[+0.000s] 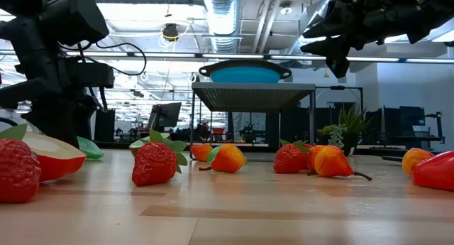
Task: Pick & Place Fruit
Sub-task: Put the left sliced pear into the strainer bowl
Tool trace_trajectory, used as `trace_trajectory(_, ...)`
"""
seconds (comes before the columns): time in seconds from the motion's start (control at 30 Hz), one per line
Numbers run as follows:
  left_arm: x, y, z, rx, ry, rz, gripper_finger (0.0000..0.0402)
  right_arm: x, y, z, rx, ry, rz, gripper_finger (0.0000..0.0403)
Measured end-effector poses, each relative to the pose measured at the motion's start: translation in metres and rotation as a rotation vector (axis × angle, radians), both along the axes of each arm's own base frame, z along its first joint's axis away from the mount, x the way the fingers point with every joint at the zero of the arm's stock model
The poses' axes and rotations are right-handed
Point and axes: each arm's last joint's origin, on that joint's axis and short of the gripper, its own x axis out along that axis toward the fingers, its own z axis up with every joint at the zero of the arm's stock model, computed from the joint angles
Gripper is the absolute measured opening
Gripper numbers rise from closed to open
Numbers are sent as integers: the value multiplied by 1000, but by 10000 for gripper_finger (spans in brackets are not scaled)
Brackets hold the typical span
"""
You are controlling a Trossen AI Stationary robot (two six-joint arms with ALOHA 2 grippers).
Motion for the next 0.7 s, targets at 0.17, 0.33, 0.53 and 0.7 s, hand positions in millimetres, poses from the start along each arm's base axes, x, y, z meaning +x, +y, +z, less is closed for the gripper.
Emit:
trace_trajectory(0.17, 2, 0, 1, -9, -28, 7, 230, 0, 0, 0, 0, 0, 0, 118)
trace_trajectory(0.33, 6, -2, 3, -37, -67, 2, 226, 0, 0, 0, -1, 0, 0, 118)
trace_trajectory(0.53, 7, -3, 6, -82, -96, 26, 229, 0, 0, 0, -2, 0, 1, 118)
trace_trajectory(0.7, 6, -3, 14, -97, -150, 30, 226, 0, 0, 0, -2, 0, 0, 118)
